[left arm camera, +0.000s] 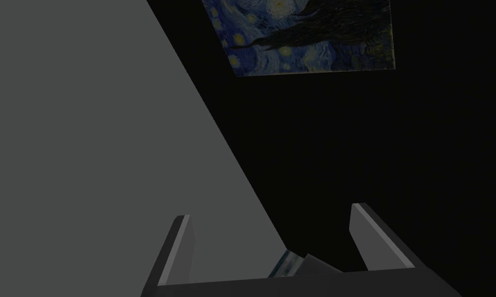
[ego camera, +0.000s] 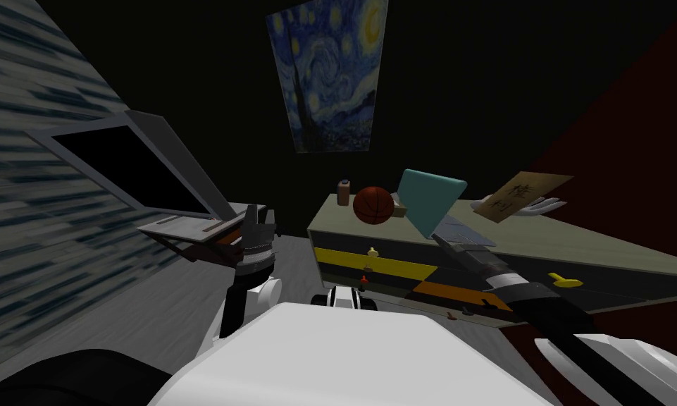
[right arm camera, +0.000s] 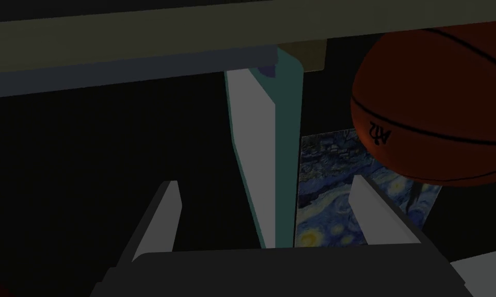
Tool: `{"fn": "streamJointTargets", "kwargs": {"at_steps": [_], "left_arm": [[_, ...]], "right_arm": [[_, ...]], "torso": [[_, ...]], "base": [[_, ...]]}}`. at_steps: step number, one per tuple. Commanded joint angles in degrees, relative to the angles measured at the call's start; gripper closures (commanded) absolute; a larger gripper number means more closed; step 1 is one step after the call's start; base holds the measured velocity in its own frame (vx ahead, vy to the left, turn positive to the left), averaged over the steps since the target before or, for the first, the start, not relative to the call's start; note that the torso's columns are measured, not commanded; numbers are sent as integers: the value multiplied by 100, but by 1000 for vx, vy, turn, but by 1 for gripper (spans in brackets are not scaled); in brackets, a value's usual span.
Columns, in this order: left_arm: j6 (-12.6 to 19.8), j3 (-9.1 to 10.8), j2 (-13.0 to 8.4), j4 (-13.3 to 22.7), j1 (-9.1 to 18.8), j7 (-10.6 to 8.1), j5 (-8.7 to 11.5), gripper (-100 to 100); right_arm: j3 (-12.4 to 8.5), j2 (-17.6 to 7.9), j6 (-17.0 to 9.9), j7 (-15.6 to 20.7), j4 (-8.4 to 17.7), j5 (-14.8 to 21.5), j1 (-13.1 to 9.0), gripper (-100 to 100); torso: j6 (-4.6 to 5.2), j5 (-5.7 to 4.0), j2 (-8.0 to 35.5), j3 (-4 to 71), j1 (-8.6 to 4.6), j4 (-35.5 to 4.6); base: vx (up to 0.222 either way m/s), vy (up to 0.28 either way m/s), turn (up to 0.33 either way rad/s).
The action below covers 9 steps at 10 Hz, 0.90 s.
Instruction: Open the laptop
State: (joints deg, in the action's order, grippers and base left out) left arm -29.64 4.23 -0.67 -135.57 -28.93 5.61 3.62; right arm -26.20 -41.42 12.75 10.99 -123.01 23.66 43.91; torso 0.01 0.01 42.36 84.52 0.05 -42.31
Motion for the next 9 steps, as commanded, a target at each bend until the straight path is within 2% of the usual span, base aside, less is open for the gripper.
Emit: {"fn": "streamJointTargets", "kwargs": {"at_steps": [1,7,9], "left_arm": [[0,0,0,0,0,0,0,0],[0,0,0,0,0,0,0,0],[0,1,-1,0,0,0,0,0]], "right_arm": [[-185,-373,-221,54,131,163,80,-100],[-772,-1452,-828,292,566,740,390,-100],[-924,-1722,-982,353,672,889,472,-100]], "torso": [[-1,-3,2,-2,-15,-1],[-1,0,-7,4,0,2],[1,-5,-5,3,-18,1]], "base": [[11,89,-5],[30,128,-17],[20,94,-40]]}}
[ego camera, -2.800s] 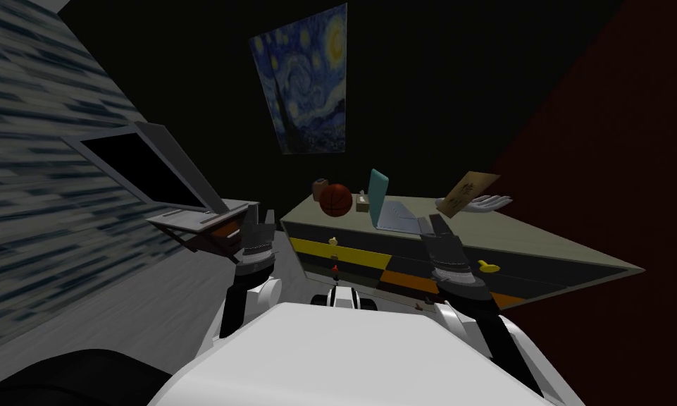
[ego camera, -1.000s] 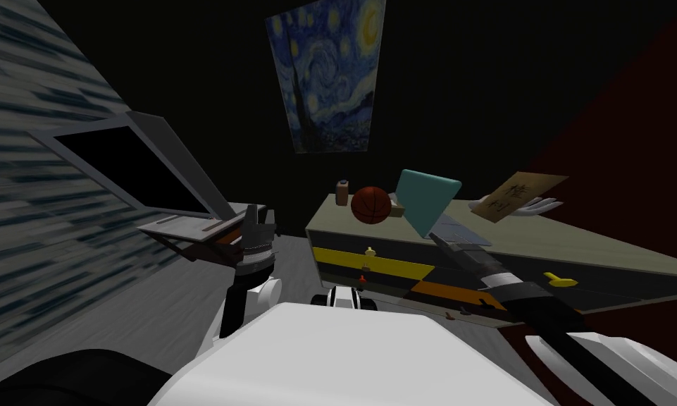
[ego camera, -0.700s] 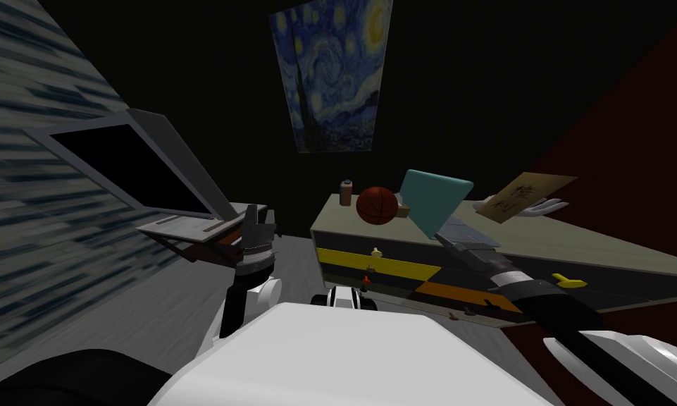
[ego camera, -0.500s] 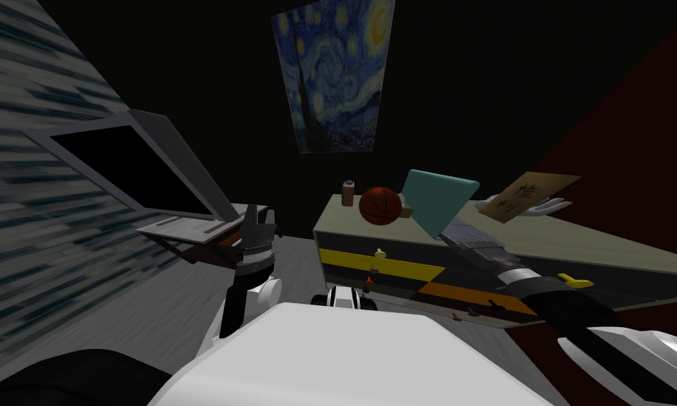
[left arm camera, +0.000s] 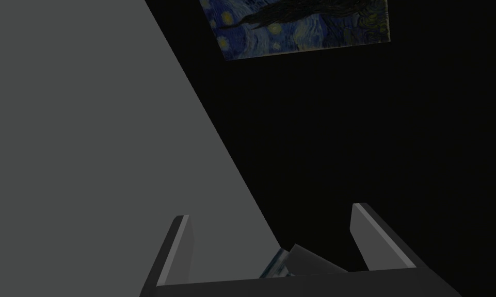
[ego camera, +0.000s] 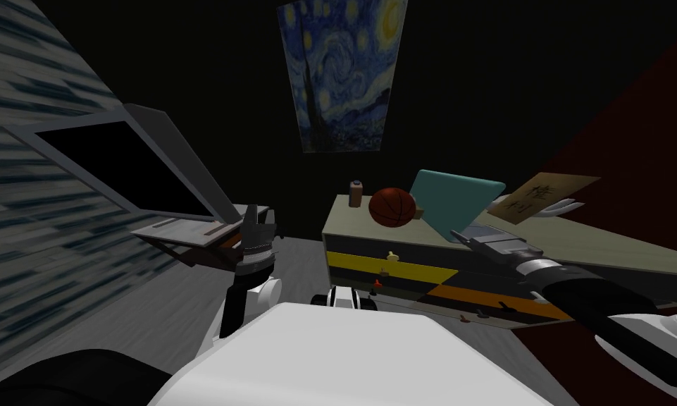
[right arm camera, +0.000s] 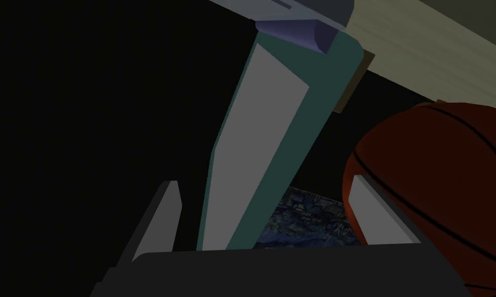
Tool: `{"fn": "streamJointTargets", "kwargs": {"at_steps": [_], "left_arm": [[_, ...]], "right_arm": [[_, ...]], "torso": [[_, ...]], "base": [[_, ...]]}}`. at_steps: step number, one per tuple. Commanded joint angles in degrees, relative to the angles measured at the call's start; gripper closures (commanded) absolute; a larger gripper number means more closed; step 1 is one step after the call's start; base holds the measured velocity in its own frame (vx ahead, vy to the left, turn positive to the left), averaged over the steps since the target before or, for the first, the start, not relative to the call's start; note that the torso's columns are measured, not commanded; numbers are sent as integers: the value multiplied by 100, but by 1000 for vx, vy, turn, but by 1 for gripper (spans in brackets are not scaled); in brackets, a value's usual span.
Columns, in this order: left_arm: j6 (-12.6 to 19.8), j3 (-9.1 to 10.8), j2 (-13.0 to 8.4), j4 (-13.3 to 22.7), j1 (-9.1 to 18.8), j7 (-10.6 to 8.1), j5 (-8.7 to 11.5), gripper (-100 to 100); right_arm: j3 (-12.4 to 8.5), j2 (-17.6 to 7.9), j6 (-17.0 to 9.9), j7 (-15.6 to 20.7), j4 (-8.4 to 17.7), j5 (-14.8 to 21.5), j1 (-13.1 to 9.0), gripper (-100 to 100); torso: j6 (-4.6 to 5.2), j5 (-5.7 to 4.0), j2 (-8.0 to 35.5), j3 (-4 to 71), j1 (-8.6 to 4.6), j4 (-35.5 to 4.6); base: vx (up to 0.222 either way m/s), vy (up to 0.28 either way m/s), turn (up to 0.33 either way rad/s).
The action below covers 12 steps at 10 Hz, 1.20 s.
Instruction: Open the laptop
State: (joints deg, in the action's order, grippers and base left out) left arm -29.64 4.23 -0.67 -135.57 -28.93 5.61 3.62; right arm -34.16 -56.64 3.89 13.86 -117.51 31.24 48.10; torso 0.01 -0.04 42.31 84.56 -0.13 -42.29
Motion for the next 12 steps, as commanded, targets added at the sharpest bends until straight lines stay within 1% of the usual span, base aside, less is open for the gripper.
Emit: {"fn": "streamJointTargets", "kwargs": {"at_steps": [1,3,4,5,6,7,12], "left_arm": [[0,0,0,0,0,0,0,0],[0,0,0,0,0,0,0,0],[0,0,0,0,0,0,0,0],[0,0,0,0,0,0,0,0],[0,1,-1,0,0,0,0,0],[0,1,-1,0,0,0,0,0],[0,1,-1,0,1,0,0,0]], "right_arm": [[-191,-307,-162,91,166,193,88,-100],[-324,-517,-298,145,259,324,159,-100],[-254,-423,-262,137,198,290,133,-100],[-263,-433,-277,143,203,298,137,-100],[-262,-432,-276,142,202,297,136,100],[-267,-496,-237,-107,264,55,127,100],[-279,-656,-140,-729,421,-550,103,100]], "torso": [[-1,-1,3,-2,1,-1],[-2,3,0,-1,11,0],[-1,6,-7,4,20,2],[-1,1,-4,2,3,2],[-1,-3,1,-1,-7,0],[-1,-2,1,-2,-2,-1],[4,1,-4,3,1,0]], "base": [[7,84,4],[17,93,7],[15,50,-4],[2,10,0],[2,5,0],[-9,-34,-2],[-20,-40,11]]}}
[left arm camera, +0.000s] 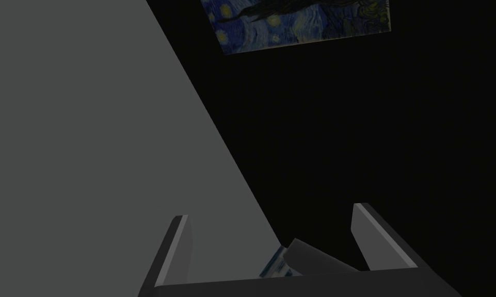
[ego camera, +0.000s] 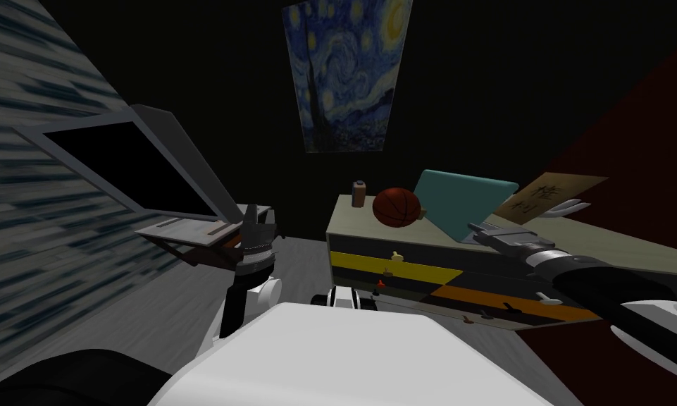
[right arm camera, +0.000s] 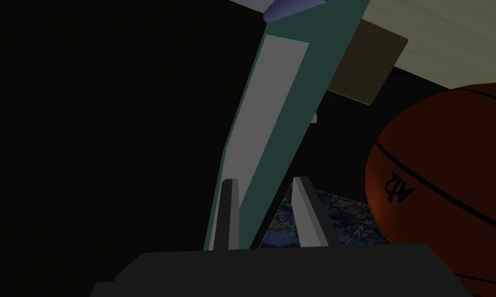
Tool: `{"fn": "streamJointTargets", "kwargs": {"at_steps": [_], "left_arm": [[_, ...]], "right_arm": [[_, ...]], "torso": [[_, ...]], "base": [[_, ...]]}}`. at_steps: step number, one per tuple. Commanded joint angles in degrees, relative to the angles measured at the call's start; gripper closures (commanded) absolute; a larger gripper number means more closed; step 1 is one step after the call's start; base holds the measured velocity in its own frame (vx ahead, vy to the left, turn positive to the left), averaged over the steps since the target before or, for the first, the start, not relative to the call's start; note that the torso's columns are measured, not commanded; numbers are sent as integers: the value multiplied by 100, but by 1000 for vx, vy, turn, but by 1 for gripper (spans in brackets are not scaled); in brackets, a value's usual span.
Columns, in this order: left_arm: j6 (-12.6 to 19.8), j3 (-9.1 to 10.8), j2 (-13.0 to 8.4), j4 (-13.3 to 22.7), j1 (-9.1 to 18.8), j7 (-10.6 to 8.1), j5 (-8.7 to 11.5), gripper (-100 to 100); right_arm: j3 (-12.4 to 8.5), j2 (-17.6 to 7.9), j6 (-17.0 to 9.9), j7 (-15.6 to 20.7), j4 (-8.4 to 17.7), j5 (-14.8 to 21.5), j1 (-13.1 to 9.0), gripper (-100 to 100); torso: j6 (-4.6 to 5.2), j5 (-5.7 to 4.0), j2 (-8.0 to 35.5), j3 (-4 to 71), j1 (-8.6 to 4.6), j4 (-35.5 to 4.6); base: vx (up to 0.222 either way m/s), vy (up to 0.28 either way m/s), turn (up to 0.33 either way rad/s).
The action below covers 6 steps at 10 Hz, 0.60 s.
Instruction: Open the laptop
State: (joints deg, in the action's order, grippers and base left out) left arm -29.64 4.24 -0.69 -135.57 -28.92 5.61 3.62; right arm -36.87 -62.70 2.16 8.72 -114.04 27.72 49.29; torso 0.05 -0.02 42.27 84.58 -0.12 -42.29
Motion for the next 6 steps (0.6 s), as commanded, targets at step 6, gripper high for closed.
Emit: {"fn": "streamJointTargets", "kwargs": {"at_steps": [6], "left_arm": [[0,0,0,0,0,0,0,0]], "right_arm": [[76,-78,152,-840,201,-811,-79,100]], "torso": [[-7,-5,-12,7,-5,7]], "base": [[-15,-37,16]]}}
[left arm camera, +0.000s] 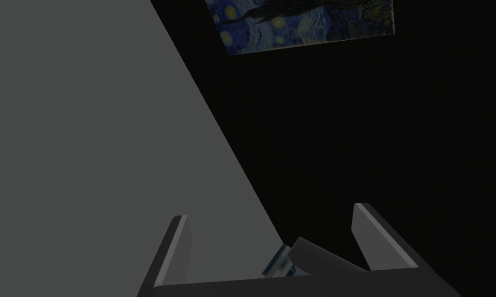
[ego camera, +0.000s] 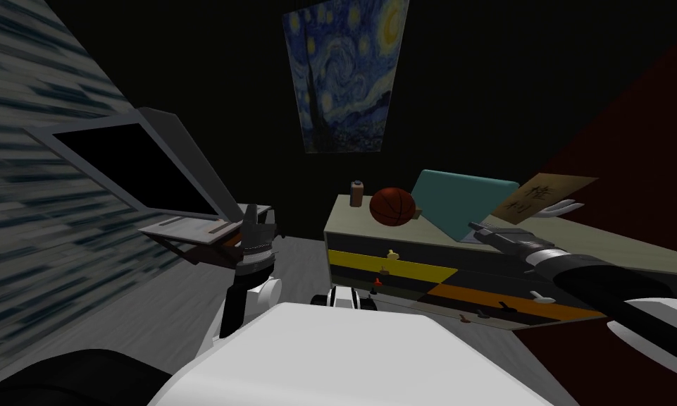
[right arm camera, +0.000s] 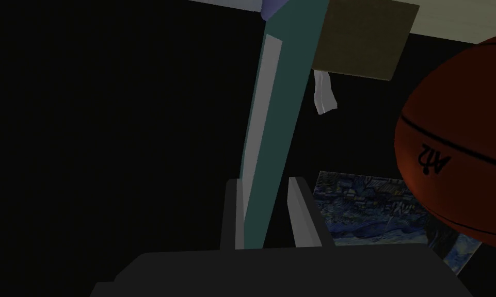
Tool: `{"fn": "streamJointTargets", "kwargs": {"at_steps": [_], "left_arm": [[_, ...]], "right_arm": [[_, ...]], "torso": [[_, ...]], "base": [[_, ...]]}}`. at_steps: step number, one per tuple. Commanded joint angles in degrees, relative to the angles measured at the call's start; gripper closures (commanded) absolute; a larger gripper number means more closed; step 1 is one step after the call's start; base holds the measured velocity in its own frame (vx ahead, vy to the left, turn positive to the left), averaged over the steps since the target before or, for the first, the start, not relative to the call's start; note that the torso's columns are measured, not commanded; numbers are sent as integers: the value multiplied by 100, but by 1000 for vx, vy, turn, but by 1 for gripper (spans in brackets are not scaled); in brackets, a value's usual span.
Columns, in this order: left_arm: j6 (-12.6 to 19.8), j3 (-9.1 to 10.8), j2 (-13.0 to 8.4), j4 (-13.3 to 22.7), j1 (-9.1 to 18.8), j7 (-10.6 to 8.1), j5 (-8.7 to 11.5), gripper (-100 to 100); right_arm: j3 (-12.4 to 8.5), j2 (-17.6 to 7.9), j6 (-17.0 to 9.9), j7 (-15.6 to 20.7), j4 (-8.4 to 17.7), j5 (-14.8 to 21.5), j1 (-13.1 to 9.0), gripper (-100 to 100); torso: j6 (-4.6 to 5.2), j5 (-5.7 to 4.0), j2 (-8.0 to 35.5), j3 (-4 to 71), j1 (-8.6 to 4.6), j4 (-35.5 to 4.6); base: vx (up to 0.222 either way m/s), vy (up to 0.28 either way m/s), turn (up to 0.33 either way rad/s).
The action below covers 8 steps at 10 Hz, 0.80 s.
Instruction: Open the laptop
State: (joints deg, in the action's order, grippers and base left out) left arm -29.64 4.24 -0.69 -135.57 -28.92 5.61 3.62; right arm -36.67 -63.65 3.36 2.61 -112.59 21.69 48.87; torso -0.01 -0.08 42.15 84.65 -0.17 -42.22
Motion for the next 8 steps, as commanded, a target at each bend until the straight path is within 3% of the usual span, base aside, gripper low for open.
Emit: {"fn": "streamJointTargets", "kwargs": {"at_steps": [1,7,8], "left_arm": [[0,0,0,0,0,0,0,0],[0,0,0,0,0,0,0,0],[0,0,0,0,0,0,0,0]], "right_arm": [[89,36,50,-332,78,-310,-58,100],[283,150,163,-952,213,-929,-184,100],[240,132,188,-871,172,-860,-177,100]], "torso": [[2,-2,0,1,-9,-1],[14,-23,-4,0,-34,7],[14,-26,-6,1,-41,9]], "base": [[-20,-59,29],[-11,-49,28],[-7,-18,12]]}}
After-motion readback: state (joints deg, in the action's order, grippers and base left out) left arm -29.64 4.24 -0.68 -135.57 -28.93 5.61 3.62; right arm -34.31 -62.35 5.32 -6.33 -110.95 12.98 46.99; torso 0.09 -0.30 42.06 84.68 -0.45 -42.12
